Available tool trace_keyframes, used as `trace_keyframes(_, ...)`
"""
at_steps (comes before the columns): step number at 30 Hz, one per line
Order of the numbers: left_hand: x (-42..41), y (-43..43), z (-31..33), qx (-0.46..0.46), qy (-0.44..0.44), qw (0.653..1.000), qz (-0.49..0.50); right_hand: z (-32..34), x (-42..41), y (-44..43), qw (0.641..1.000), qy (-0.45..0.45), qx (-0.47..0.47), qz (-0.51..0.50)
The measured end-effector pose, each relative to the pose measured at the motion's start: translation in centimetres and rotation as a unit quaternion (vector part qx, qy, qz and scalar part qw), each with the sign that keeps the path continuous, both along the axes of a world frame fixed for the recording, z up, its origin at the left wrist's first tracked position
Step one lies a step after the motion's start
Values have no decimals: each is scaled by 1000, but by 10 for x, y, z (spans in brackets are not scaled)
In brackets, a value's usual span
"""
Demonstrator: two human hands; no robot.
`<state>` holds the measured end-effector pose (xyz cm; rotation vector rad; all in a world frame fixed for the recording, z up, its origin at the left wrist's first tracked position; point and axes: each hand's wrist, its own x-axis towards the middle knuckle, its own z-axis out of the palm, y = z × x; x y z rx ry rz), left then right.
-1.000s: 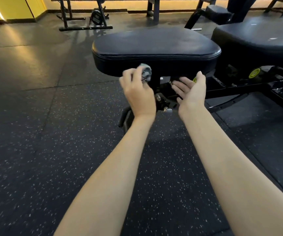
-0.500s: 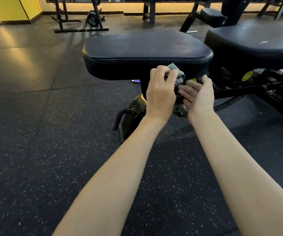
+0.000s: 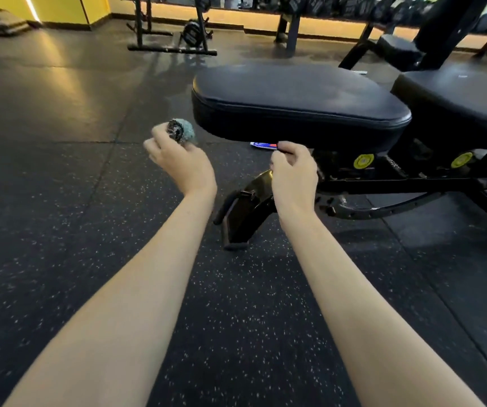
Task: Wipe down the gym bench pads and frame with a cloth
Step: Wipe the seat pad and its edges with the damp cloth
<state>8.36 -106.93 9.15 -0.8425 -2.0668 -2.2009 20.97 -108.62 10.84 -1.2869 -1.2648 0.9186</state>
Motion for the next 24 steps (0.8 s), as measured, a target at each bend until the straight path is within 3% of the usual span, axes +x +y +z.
trace_keyframes(4,10,-2,3,21,100,990,-93,4,-11,-7,985,-79,141,-53)
trace_keyframes(8,21,15,14,63,16,996,-53,-1,-15,6,878,-308,356,-88)
trace_keyframes(12,-8,37,27,76,-82,993,-44,20,-24,35,783,-461,415,-33)
trace_keyframes(14,-39,53,32,18,-85,993,-82,28,-32,43,755,-505,418,-3)
trace_keyframes(16,-70,65,25,-64,-79,988,-119,32,-40,46,760,-511,401,10)
trace_keyframes(19,-91,40,8,-135,-160,974,-81,33,-43,43,774,-509,375,18)
trace_keyframes(24,-63,-6,33,-66,-120,983,-122,48,-55,47,824,-461,330,11)
